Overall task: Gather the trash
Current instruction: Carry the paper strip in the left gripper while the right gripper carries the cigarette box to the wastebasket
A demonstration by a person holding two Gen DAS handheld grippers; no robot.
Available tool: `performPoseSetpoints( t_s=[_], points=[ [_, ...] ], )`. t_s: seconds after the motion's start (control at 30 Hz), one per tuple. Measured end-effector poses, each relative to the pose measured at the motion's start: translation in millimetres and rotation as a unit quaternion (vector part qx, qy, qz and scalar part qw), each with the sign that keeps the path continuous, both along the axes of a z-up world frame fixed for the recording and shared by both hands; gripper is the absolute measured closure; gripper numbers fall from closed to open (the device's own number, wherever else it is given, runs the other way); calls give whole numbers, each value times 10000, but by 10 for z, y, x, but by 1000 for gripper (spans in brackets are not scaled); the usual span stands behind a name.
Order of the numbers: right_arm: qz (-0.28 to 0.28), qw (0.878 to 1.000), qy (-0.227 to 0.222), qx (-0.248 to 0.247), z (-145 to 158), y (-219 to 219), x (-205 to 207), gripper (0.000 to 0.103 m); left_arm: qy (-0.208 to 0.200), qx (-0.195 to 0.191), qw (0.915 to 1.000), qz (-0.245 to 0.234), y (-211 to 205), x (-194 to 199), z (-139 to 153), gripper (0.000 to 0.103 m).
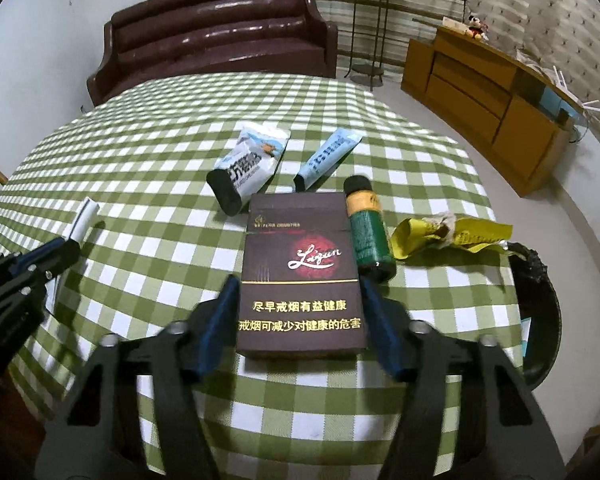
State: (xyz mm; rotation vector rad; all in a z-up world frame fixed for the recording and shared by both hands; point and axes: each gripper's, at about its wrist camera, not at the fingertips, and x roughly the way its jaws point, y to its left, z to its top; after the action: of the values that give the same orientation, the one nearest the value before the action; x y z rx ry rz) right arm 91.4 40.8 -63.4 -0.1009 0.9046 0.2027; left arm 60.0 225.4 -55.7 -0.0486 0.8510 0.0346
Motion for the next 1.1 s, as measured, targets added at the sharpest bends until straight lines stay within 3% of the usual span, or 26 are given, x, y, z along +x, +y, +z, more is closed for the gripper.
performPoseSetpoints(
  t_s=[0.47, 1.1],
  points=[
    [46, 9984, -569, -51, 243, -94, -302, 50, -82, -75, 9999, -58, -104, -38, 86, 86],
    [-986, 9905, -947, 111, 445, -1157, -452, 50, -411, -40, 9967, -695, -925, -22, 335, 86]
  ],
)
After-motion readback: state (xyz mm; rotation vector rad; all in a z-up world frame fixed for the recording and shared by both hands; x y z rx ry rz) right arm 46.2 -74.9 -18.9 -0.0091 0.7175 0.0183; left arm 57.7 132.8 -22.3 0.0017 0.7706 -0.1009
